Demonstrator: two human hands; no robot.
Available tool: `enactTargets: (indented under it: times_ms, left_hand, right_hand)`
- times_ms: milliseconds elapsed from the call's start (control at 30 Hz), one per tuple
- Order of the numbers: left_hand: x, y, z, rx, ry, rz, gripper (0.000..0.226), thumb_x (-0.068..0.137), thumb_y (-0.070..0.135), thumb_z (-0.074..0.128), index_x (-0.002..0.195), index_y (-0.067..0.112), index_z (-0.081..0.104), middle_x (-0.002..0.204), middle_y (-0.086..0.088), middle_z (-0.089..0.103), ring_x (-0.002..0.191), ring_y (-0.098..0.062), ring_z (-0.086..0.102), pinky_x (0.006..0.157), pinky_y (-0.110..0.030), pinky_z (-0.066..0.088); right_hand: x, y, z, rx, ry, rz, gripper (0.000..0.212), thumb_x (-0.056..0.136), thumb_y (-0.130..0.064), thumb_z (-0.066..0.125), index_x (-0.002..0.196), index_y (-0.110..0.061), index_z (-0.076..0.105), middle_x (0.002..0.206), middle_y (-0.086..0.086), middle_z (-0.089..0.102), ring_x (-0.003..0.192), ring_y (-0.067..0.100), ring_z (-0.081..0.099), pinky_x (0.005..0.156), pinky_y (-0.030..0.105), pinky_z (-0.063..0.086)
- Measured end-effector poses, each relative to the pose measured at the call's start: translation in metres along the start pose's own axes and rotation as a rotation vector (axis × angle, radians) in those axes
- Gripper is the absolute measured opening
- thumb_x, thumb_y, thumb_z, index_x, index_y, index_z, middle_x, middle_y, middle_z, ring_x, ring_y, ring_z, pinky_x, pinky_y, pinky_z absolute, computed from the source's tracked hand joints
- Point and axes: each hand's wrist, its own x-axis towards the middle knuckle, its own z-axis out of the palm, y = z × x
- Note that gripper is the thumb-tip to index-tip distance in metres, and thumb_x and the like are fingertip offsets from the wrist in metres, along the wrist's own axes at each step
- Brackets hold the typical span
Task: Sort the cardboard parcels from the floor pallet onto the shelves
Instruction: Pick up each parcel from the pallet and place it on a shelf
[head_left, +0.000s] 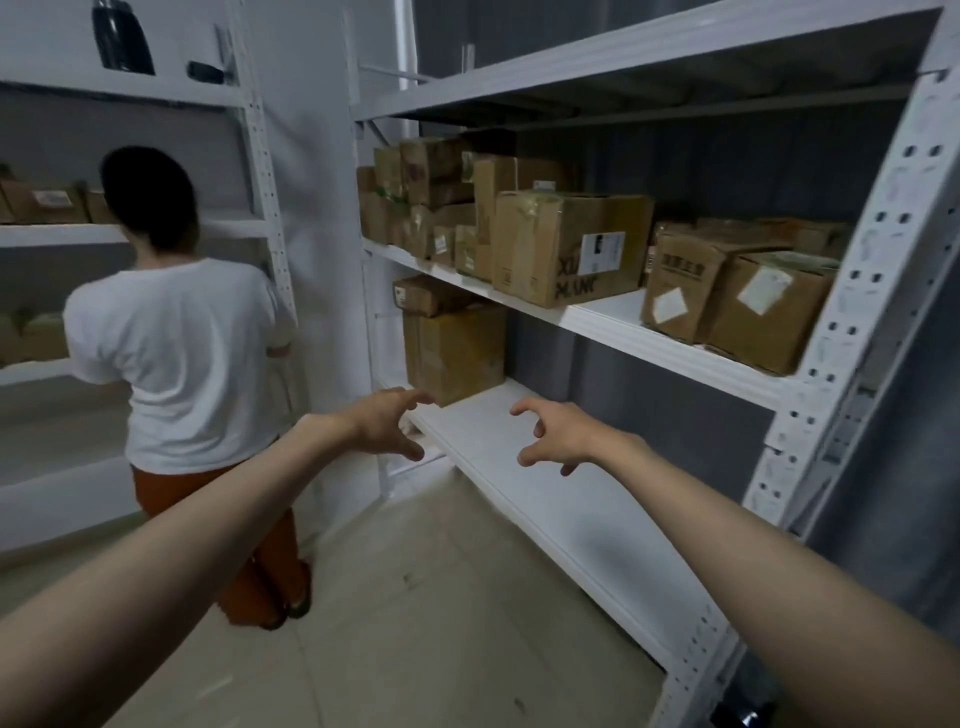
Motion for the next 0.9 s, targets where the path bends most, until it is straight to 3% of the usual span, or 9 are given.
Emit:
enactTargets:
  times_ms: [200, 533, 767, 900]
  left_hand:
    - [0.056, -0.069, -0.033, -0.004, -0.021, 0.031, 0.079, 0.087, 0.030, 0.078, 0.153, 0.021, 0.035, 0.152, -0.008, 0.045, 0.138, -0.028, 0.045, 0.115, -0.041, 0.038]
    - [0.172, -0.137, -0.016, -0.017, -0.092, 0.075, 0.077, 0.088, 0.042, 0.074, 0.152, 0.027, 0.034, 0.152, -0.004, 0.044, 0.136, -0.024, 0.046, 0.109, -0.035, 0.038]
    - [0.277, -0.201, -0.027, 0.053, -0.147, 0.029, 0.073, 0.090, 0.043, 0.071, 0.152, 0.027, 0.035, 0.153, -0.004, 0.043, 0.137, -0.025, 0.045, 0.112, -0.036, 0.036]
    - [0.352, -0.232, -0.056, 0.076, -0.142, -0.023, 0.070, 0.092, 0.044, 0.069, 0.151, 0.027, 0.037, 0.152, -0.004, 0.044, 0.137, -0.025, 0.044, 0.114, -0.039, 0.036]
  right_hand:
    - [0.080, -0.033, 0.014, 0.031, 0.045, 0.047, 0.067, 0.088, -0.025, 0.075, 0.145, -0.034, 0.040, 0.133, 0.009, 0.048, 0.101, 0.023, 0.059, 0.074, 0.031, 0.062]
    - [0.198, -0.024, 0.027, 0.008, 0.032, 0.150, 0.065, 0.090, -0.025, 0.073, 0.145, -0.033, 0.040, 0.134, 0.010, 0.050, 0.102, 0.025, 0.060, 0.079, 0.036, 0.062]
    - [0.332, -0.007, 0.034, 0.043, 0.036, 0.141, 0.065, 0.089, -0.031, 0.072, 0.145, -0.034, 0.040, 0.137, 0.008, 0.051, 0.100, 0.025, 0.061, 0.069, 0.029, 0.060]
    - [0.410, 0.007, 0.021, 0.119, 0.037, 0.130, 0.061, 0.087, -0.038, 0.071, 0.141, -0.036, 0.042, 0.121, -0.003, 0.051, 0.098, 0.021, 0.060, 0.071, 0.031, 0.062]
